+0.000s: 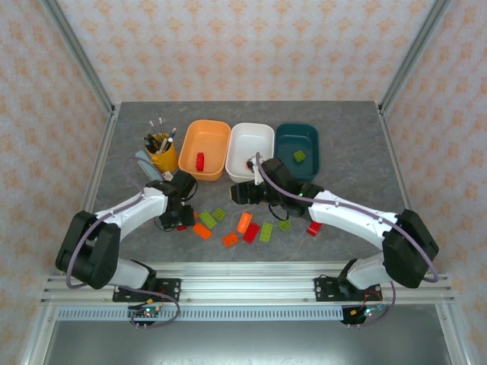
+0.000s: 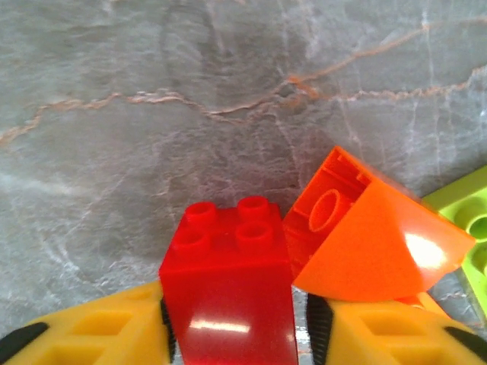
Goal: Sort the legos into containers by color
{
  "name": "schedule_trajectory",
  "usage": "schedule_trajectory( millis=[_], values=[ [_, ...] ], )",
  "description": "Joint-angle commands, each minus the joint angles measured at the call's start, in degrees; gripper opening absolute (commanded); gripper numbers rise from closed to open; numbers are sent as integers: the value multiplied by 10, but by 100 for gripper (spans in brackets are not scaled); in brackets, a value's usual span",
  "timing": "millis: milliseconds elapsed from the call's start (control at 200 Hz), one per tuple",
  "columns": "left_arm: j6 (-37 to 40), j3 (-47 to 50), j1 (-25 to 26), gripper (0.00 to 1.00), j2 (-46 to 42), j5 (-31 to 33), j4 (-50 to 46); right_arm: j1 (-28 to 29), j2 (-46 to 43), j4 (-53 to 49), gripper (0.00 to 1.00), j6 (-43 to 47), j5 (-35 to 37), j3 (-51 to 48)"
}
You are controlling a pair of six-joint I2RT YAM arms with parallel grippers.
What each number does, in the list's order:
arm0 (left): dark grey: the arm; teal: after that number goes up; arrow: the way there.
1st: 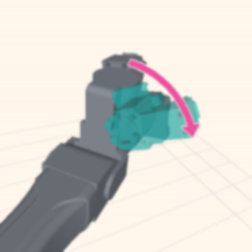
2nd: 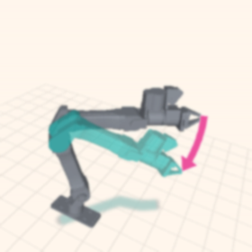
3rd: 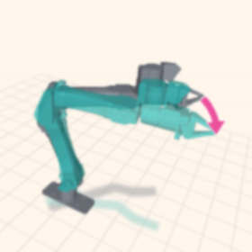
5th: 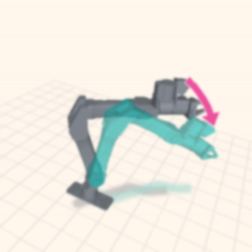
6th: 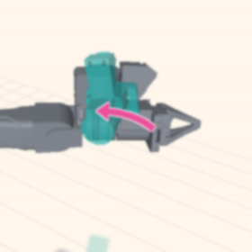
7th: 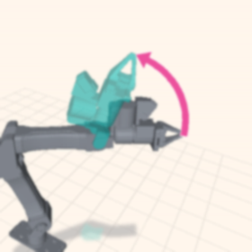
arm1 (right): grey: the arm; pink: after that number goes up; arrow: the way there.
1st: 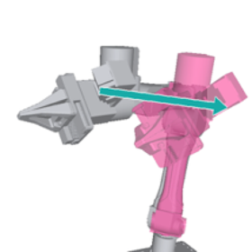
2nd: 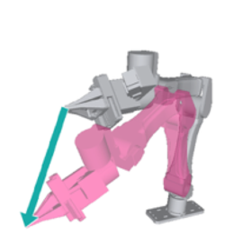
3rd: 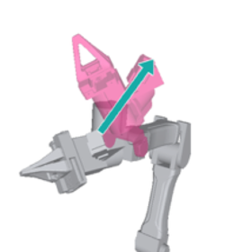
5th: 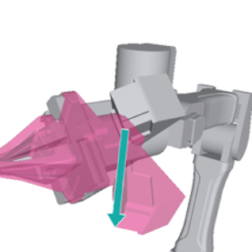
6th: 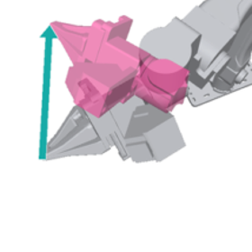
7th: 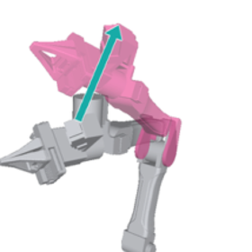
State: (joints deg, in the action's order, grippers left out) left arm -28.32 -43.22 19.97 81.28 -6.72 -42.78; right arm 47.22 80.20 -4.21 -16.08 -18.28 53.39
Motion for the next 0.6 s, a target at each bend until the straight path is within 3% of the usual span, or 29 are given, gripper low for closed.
schedule_trajectory(
  millis=[0,230,325,505,596],
  values=[
    [11,1,-3,42,8,-1,15,4,2,6,69,-7,1,20],
    [14,-1,-4,28,9,20,10,5,6,9,68,-13,-5,22],
    [4,-12,-4,27,-7,36,-19,5,3,7,67,-14,-5,27],
    [-6,-115,-3,25,-67,67,-116,6,-14,-7,67,-15,24,61],
    [2,-187,-4,26,-49,63,-129,5,-17,-7,67,-21,47,83]
  ],
)
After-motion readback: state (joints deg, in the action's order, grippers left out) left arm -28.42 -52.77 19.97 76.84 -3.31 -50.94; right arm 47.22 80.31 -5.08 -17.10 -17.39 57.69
